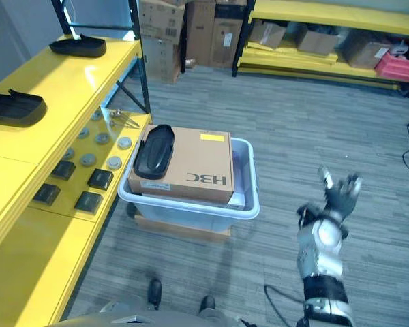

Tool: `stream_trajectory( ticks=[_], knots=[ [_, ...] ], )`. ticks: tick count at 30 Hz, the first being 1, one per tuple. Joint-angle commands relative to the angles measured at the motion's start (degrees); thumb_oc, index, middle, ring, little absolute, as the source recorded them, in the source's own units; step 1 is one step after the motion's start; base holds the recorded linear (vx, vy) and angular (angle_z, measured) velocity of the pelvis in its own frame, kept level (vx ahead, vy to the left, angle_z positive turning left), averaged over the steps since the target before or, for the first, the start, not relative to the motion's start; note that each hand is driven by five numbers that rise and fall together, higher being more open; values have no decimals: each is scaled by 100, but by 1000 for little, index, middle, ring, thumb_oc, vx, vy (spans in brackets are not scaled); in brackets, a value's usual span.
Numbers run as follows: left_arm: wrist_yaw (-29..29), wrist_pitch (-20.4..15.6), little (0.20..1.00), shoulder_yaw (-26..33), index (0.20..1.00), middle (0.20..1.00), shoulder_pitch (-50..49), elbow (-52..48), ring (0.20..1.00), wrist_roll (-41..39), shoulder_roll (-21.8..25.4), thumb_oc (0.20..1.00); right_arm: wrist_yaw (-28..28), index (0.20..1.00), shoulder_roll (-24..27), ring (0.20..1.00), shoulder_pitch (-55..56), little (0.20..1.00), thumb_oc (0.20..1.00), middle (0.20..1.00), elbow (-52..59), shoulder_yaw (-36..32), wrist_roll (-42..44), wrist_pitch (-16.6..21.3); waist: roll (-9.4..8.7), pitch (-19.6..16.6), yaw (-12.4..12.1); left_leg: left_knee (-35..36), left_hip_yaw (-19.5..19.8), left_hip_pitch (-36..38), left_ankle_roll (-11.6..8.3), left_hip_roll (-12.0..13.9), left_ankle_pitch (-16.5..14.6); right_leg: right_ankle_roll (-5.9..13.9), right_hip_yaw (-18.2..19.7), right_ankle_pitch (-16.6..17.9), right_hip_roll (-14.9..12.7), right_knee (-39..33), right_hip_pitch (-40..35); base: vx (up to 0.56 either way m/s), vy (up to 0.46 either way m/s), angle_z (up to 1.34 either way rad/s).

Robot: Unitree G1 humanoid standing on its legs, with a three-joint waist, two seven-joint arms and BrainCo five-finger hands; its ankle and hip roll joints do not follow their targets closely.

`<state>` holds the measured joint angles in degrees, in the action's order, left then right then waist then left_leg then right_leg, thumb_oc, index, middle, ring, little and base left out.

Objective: Move parts from the plastic box to the shelf.

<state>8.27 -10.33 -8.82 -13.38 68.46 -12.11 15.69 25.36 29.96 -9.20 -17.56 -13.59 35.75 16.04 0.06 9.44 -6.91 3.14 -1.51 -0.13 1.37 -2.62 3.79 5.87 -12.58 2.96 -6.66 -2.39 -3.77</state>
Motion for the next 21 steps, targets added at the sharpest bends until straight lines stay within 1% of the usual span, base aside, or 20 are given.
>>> stream_trajectory(
  ticks=[1,3,4,5,6,7,8,9,10,11,12,13,16,21],
  knots=[
    [-61,-145,1000,58,1000,1000,509,47,1000,139,136,1000,243,1000,189,1000,-505,1000,1000,1000,-127,336,-701,-219,-41,101,-252,-55,431,-203,-178,429,-161,298,4,-34,-338,334,353,10,99,1],
    [-111,-152,1000,41,1000,1000,490,33,1000,212,133,1000,129,1000,398,1000,-919,1000,1000,1000,-196,587,-1009,-538,-37,148,-408,-94,538,-286,-201,399,-134,293,-80,-33,-362,311,346,8,90,13],
    [-156,-202,1000,-13,1000,1000,487,49,1000,244,156,1000,75,1000,532,1000,-1340,1000,1000,1000,-373,915,-1213,-857,-41,203,-550,-141,626,-373,-222,375,-108,290,-174,-23,-387,292,339,-9,66,32],
    [-168,-213,1000,-34,1000,1000,498,61,1000,237,163,1000,51,1000,556,1000,-1488,1000,1000,1000,-453,1023,-1178,-950,-43,222,-590,-149,654,-399,-227,367,-98,288,-204,-20,-392,284,337,-12,75,35],
    [-176,-228,1000,-77,1000,1000,516,80,1000,223,168,1000,-31,1000,582,1000,-1712,1000,1000,1000,-606,1167,-1213,-1165,-47,250,-664,-165,699,-441,-240,353,-84,288,-256,-14,-405,272,333,-21,100,52],
    [-216,-269,1000,-185,1000,1000,548,112,1000,161,193,1000,-29,1000,617,1000,-2101,1000,1000,1000,-978,1463,-1176,-1311,-27,295,-798,-184,778,-514,-251,315,-50,282,-329,-13,-431,263,336,-28,125,41],
    [-240,-310,1000,-242,1000,1000,573,142,1000,127,203,1000,-81,1000,631,1000,-2348,1000,1000,1000,-1282,1626,-1217,-1389,-14,327,-865,-204,830,-571,-257,295,-37,282,-382,-16,-450,270,350,-32,133,40],
    [-265,-325,1000,-300,1000,1000,594,155,1000,103,214,1000,-121,1000,643,1000,-2496,1000,1000,1000,-1536,1761,-1217,-1369,4,346,-922,-222,867,-614,-262,280,-24,279,-422,-21,-466,280,359,-34,142,31],
    [-249,-445,1000,-441,1000,1000,654,204,1000,110,232,1000,-161,1000,605,1000,-2855,1000,1000,1000,-2102,1971,-1161,-1427,49,396,-1060,-249,971,-727,-261,229,11,280,-541,-28,-506,299,382,-49,159,46],
    [-179,-556,1000,-556,1000,1000,677,195,1000,134,258,1000,-114,1000,573,1000,-3078,1000,1000,1000,-2568,2123,-1044,-1365,100,434,-1172,-264,1045,-815,-259,180,41,279,-625,-40,-543,306,389,-55,148,52],
    [-186,-558,1000,-592,1000,1000,695,192,1000,60,271,1000,-124,1000,557,1000,-3171,1000,1000,1000,-2739,2174,-977,-1408,117,451,-1203,-275,1086,-865,-255,156,53,283,-664,-44,-561,311,402,-134,131,65],
    [-270,-623,1000,-687,1000,1000,761,176,1000,22,329,1000,-35,1000,509,1000,-3469,1000,1000,1000,-3270,2310,-902,-1424,153,543,-1351,-309,1192,-1074,-244,82,106,302,-788,-48,-620,345,498,-122,88,61],
    [-338,-685,1000,-735,1000,1000,782,162,1000,-20,335,1000,72,1000,403,1000,-3611,1000,1000,1000,-3470,2434,-830,-1510,170,645,-1444,-317,1258,-1180,-235,33,138,302,-859,-56,-641,361,544,-87,59,41],
    [-408,-756,1000,-755,1000,1000,689,100,1000,-35,285,1000,124,1000,302,1000,-3419,1000,1000,1000,-3508,2546,-1146,-1755,131,712,-1501,-299,1267,-1194,-243,28,133,307,-880,-91,-648,364,521,-6,28,4]
  ],
)
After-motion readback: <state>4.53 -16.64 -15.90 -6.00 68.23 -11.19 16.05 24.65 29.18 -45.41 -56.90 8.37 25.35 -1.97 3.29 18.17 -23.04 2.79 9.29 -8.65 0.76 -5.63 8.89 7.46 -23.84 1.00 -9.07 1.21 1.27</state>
